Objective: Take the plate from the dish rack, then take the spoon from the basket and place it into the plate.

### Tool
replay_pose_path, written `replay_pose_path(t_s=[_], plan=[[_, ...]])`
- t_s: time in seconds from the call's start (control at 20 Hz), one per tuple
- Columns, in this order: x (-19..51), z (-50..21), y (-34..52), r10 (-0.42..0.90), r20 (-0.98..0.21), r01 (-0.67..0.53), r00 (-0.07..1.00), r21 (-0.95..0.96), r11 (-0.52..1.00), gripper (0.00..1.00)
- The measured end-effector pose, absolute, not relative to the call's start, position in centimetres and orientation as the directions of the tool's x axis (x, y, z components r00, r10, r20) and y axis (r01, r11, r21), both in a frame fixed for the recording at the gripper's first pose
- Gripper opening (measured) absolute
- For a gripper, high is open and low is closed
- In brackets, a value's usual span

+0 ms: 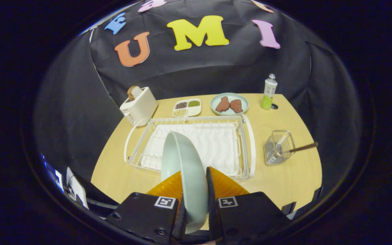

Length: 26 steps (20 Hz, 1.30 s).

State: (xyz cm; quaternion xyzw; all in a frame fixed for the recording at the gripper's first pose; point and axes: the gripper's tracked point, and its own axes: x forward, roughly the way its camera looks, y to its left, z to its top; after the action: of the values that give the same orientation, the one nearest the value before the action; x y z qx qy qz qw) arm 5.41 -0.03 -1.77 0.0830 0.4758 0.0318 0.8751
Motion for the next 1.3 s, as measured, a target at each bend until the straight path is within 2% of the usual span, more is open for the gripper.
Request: replay_pose_path(t_s=[0.15,0.4,0.85,1.1,1.3], plan=[[1.8,-6.1,-0.9,0.188,-0.844,0.076,0.502,0.259,0.963,0.32],[-0.5,-11.7,-0.7,0.343,-0.825,0.183,0.449,0.461,0.868,0.32],[-0.2,-15.9,-2.4,0.409,-0.821,0.209,0.399,0.515,0.831,0.33],[-0.2,-16.9,-4.4,0.379,-0.838,0.231,0.393,0.489,0.841,0.48],[0.5,-14.9,-6.5,0.324,-0.812,0.182,0.486,0.457,0.871,0.59]])
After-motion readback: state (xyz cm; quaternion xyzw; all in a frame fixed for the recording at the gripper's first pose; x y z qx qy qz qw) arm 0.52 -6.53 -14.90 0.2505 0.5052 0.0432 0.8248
